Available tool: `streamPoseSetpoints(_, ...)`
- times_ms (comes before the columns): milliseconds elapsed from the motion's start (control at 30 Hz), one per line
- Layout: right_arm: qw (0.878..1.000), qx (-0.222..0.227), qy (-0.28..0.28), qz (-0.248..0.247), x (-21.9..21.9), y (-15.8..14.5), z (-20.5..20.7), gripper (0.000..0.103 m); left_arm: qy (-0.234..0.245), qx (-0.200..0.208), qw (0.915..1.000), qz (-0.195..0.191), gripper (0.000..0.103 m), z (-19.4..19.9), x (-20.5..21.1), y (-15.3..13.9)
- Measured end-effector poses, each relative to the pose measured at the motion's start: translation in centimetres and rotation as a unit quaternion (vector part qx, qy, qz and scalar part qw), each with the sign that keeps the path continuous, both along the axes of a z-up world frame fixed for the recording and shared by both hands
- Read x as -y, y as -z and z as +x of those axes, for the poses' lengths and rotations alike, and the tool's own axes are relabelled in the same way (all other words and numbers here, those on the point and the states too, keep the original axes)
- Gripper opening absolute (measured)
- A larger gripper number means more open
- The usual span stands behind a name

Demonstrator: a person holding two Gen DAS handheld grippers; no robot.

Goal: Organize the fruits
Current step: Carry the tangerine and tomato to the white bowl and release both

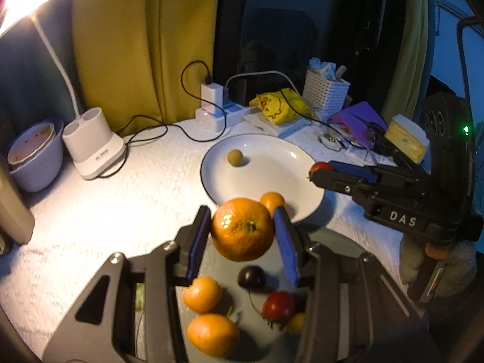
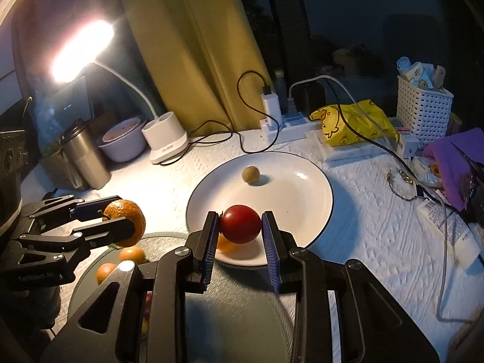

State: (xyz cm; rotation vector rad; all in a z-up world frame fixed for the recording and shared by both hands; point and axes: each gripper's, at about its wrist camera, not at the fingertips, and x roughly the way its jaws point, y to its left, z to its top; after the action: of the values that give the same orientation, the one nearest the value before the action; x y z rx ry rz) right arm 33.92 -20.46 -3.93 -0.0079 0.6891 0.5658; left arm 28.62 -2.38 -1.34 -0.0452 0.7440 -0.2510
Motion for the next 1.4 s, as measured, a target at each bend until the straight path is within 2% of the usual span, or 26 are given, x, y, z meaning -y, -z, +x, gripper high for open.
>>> streamPoseSetpoints(333, 1.0, 0.003, 0.009, 0.0, 0.1, 0.6, 3.2, 0.031, 0.005, 0.004, 0.9999, 0.008, 0.044, 4.3, 0.8, 0.1)
streamPoseSetpoints(667, 1.0, -0.013, 0.022, -0.003, -0.1, 2.4, 6.0, 0.031, 0.002, -0.03, 0.9995, -0.003, 0.044, 7.7, 1.8, 1.6)
streamPoseSetpoints(867, 0.999, -0.027, 0.038, -0.005, 0.5, 3.3, 6.9, 0.031, 0.0, -0.053, 0.9985, -0.014, 0.045, 8.5, 2.2, 2.5)
streamPoseSetpoints(1000, 0.999, -0.026, 0.046, -0.003, 0.7, 3.2, 7.0, 0.032, -0.004, -0.055, 0.9983, -0.019, 0.045, 8.7, 2.2, 2.4)
streamPoseSetpoints(1200, 0.998, -0.021, 0.064, -0.004, 1.1, 2.5, 6.6, 0.034, -0.008, -0.035, 0.999, -0.027, 0.045, 7.9, 1.8, 1.3)
streamPoseSetpoints(1400, 0.998, -0.012, 0.069, -0.006, 1.0, 1.4, 5.7, 0.037, -0.012, -0.014, 0.9993, -0.034, 0.05, 6.6, 1.2, -0.4)
